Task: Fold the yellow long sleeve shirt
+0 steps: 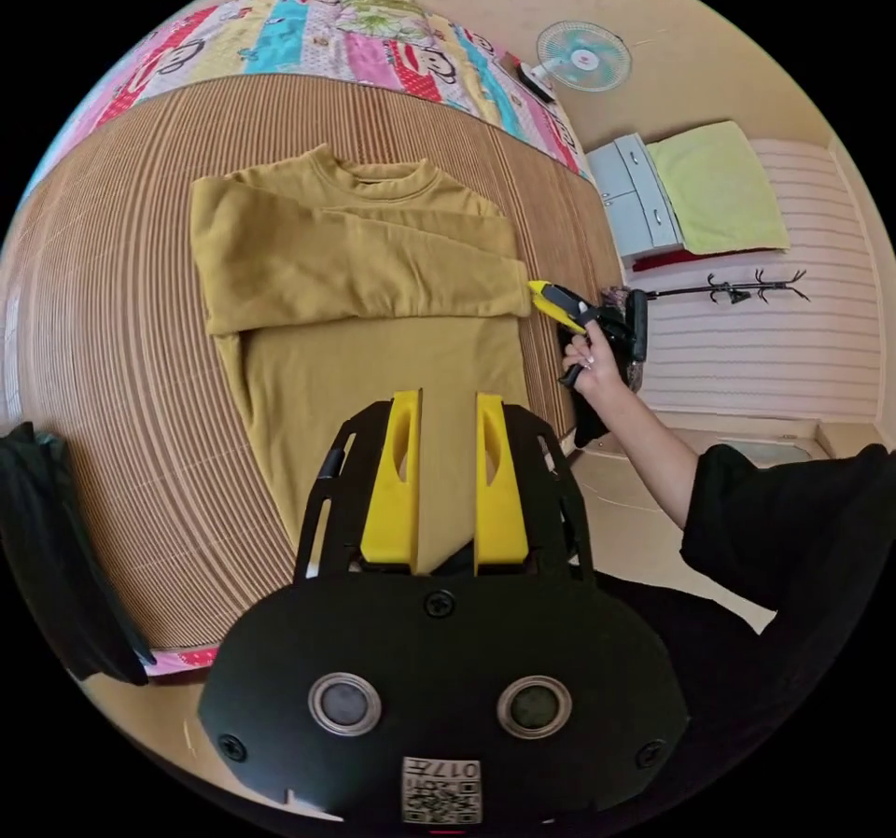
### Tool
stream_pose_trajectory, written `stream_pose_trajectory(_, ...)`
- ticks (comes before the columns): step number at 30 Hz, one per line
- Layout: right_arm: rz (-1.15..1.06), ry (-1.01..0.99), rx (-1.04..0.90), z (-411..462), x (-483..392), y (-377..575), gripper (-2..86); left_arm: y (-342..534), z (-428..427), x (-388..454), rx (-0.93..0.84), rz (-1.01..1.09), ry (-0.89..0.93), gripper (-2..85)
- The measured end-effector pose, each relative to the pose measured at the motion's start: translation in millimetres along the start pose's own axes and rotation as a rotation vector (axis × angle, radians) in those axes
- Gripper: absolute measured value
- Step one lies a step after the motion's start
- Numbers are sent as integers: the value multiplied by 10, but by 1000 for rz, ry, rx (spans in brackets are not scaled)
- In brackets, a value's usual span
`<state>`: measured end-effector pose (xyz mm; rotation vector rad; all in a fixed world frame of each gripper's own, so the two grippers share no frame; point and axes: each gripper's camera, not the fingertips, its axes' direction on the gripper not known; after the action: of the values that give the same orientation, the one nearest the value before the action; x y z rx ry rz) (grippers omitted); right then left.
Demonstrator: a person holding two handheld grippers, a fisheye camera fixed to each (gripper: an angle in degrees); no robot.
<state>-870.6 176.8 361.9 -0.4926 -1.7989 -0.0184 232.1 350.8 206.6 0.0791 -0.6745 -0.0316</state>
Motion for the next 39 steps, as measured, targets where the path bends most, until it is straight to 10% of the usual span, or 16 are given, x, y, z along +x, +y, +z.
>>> stream_pose_trajectory(25,-101,260,128,308,-889,-279,44,-574,271,-232,224,-23,-168,90)
stream_pose_trajectory(39,-325,337,-15,708,-1370,1318,102,526,857,37,275,-212,-308,98)
